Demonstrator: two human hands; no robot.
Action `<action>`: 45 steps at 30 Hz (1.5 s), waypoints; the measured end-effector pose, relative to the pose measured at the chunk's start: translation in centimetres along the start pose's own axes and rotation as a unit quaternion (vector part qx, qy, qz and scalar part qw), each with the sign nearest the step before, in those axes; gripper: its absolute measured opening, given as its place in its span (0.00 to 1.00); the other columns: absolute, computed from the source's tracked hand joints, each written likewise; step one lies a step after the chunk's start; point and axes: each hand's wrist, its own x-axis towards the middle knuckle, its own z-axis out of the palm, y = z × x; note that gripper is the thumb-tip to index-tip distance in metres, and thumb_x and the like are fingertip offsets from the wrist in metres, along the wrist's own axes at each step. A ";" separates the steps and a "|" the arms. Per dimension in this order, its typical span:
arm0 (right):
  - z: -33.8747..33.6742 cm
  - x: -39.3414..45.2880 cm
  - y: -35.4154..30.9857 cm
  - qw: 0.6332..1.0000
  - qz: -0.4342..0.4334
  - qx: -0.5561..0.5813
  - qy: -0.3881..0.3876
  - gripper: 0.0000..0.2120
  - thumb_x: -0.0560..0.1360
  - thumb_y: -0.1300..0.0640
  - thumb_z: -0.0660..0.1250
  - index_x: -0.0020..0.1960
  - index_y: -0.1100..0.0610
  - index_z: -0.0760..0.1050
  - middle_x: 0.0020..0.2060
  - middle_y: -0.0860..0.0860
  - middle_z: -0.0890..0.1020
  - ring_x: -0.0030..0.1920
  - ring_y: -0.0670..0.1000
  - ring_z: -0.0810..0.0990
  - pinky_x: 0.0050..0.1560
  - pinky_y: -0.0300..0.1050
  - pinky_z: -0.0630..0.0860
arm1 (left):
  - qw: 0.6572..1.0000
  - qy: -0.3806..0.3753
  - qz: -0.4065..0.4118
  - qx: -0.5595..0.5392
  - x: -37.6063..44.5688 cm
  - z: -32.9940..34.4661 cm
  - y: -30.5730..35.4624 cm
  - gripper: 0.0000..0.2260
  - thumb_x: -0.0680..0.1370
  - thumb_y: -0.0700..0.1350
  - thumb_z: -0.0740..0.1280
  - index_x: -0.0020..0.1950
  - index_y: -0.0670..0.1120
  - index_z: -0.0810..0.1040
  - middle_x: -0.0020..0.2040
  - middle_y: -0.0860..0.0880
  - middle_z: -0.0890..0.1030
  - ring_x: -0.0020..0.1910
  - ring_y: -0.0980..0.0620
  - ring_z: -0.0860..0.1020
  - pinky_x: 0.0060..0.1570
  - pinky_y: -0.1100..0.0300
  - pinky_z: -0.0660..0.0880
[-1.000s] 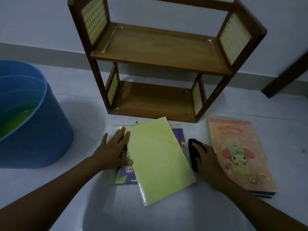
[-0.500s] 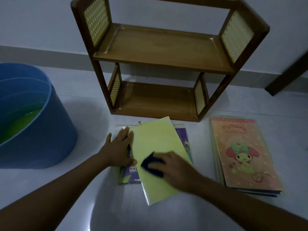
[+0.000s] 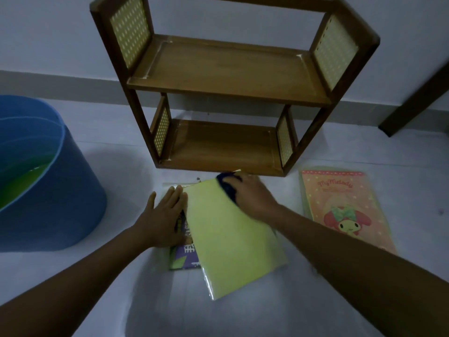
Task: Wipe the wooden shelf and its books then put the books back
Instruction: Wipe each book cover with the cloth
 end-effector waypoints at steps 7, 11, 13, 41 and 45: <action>-0.7 -8.4 6.6 0.978 0.207 0.021 -0.027 0.28 0.73 0.55 0.57 0.73 0.53 0.63 0.68 0.61 0.66 0.63 0.68 0.69 0.61 0.58 0.70 | 0.956 0.098 0.258 0.099 -3.3 3.6 6.1 0.55 0.63 0.62 0.74 0.79 0.52 0.42 0.79 0.45 0.41 0.77 0.43 0.41 0.74 0.38 0.43; 0.6 -10.2 6.9 0.971 0.216 0.015 -0.101 0.31 0.77 0.57 0.61 0.77 0.49 0.54 0.75 0.58 0.55 0.69 0.66 0.62 0.68 0.58 0.65 | 0.928 0.121 0.317 0.153 -2.8 3.5 6.9 0.36 0.73 0.61 0.66 0.77 0.50 0.59 0.75 0.38 0.63 0.75 0.39 0.60 0.68 0.34 0.59; -0.3 -9.8 7.5 0.971 0.195 0.059 -0.128 0.30 0.77 0.55 0.62 0.77 0.50 0.55 0.76 0.58 0.55 0.72 0.63 0.61 0.70 0.56 0.64 | 0.898 0.168 0.369 0.171 -2.8 3.7 6.9 0.25 0.80 0.53 0.61 0.75 0.48 0.63 0.72 0.37 0.67 0.72 0.37 0.64 0.64 0.34 0.66; -10.0 -7.8 -2.1 0.839 0.147 0.487 0.194 0.16 0.80 0.58 0.61 0.67 0.50 0.70 0.55 0.48 0.82 0.51 0.47 0.83 0.49 0.51 0.82 | 0.761 0.321 -0.112 -0.553 -4.7 -7.2 7.8 0.22 0.73 0.67 0.59 0.56 0.52 0.73 0.52 0.48 0.80 0.52 0.44 0.79 0.51 0.36 0.76; -13.0 -12.3 2.6 0.857 0.178 0.424 0.234 0.16 0.80 0.60 0.58 0.67 0.49 0.69 0.53 0.45 0.81 0.50 0.44 0.82 0.49 0.43 0.81 | 0.712 0.156 -0.078 -0.680 -2.2 -9.0 15.3 0.12 0.77 0.43 0.66 0.60 0.48 0.74 0.55 0.48 0.82 0.50 0.48 0.81 0.49 0.50 0.80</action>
